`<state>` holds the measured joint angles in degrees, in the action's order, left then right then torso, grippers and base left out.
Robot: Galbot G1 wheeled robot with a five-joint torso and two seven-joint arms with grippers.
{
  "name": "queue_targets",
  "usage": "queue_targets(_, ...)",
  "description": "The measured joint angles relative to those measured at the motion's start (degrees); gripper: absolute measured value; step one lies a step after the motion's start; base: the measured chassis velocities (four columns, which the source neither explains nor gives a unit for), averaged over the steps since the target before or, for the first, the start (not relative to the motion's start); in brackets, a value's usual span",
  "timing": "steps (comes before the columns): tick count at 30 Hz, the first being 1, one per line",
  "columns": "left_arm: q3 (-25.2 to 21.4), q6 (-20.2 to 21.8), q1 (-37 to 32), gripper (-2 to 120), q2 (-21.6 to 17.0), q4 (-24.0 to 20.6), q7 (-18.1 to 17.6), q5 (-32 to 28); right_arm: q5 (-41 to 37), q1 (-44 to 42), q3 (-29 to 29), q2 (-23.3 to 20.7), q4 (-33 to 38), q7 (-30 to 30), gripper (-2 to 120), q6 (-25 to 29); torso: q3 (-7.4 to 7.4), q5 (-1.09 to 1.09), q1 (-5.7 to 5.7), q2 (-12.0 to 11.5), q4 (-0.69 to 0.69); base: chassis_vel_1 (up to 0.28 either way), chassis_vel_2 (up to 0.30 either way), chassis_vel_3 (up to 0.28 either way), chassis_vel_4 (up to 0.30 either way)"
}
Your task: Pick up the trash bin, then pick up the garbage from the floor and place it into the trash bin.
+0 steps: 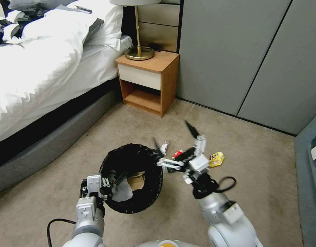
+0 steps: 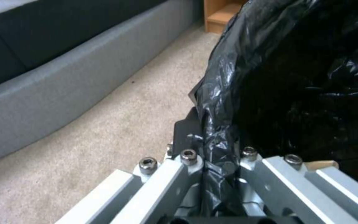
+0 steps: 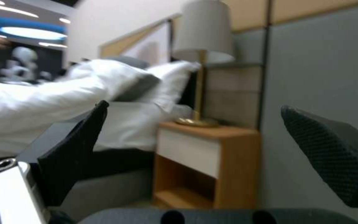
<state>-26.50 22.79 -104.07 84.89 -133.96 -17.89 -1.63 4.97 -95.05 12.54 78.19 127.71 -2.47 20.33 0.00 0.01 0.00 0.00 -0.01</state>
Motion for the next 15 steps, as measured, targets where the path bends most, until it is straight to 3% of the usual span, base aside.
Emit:
queue_targets(8, -0.3, -0.4, 0.2, 1, 0.9, -0.8, -0.1, -0.8, 0.6, -2.8, 2.8, 2.4, -3.1, -3.7, 100, 1.7, 0.00, 0.00, 0.00, 0.0, 0.01, 0.000, 0.000, 0.000, 0.000)
queue_targets(15, -1.0, -0.7, -0.8, 1, 0.4, -2.2, -0.2, -1.9, -1.3, -3.3, 5.4, 3.4, -7.1, -5.1, 100, 8.1, 0.00, 0.00, 0.00, 0.0, 0.02, 0.000, 0.000, 0.000, 0.000)
